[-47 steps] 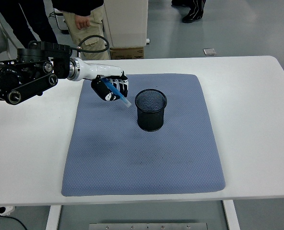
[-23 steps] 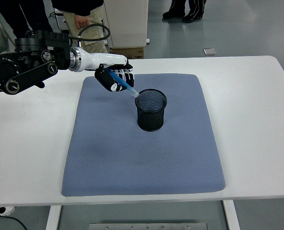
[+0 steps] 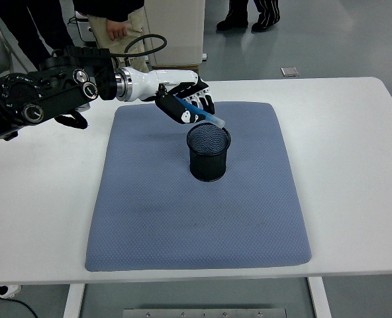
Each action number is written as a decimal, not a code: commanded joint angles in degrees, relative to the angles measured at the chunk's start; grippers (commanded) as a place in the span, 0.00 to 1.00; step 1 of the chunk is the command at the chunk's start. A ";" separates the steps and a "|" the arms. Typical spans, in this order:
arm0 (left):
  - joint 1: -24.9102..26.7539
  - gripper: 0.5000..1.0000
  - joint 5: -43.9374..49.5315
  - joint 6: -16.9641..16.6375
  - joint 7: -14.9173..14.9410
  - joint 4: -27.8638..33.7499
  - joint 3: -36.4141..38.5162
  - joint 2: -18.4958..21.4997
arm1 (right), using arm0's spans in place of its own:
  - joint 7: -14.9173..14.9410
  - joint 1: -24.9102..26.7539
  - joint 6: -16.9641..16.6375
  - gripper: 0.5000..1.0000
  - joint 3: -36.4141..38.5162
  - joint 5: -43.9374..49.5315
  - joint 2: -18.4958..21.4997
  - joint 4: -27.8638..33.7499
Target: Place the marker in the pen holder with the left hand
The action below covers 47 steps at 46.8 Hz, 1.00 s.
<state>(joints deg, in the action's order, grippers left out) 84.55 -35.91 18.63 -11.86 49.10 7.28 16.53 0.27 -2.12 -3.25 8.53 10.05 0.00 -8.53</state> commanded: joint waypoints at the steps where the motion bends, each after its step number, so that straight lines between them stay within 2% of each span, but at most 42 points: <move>1: -0.18 0.00 2.68 0.01 -0.01 0.03 0.01 -0.97 | -0.01 0.01 0.00 1.00 0.00 -0.03 0.00 0.00; 16: -2.73 0.00 11.12 -0.26 0.08 0.03 0.01 -3.96 | -0.01 0.01 0.00 1.00 0.00 0.06 0.00 0.00; 32: -6.24 0.00 19.64 -3.24 -0.09 0.21 -1.74 -5.63 | -0.01 0.01 0.00 1.00 0.00 0.06 0.00 0.00; 47: -8.09 0.00 25.01 -6.23 -0.09 4.95 -3.15 -6.42 | -0.01 0.01 0.00 1.00 0.00 -0.03 0.00 0.00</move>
<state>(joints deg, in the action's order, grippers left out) 76.53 -12.07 12.69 -11.96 53.44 4.11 10.11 0.26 -2.10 -3.25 8.53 10.04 0.00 -8.53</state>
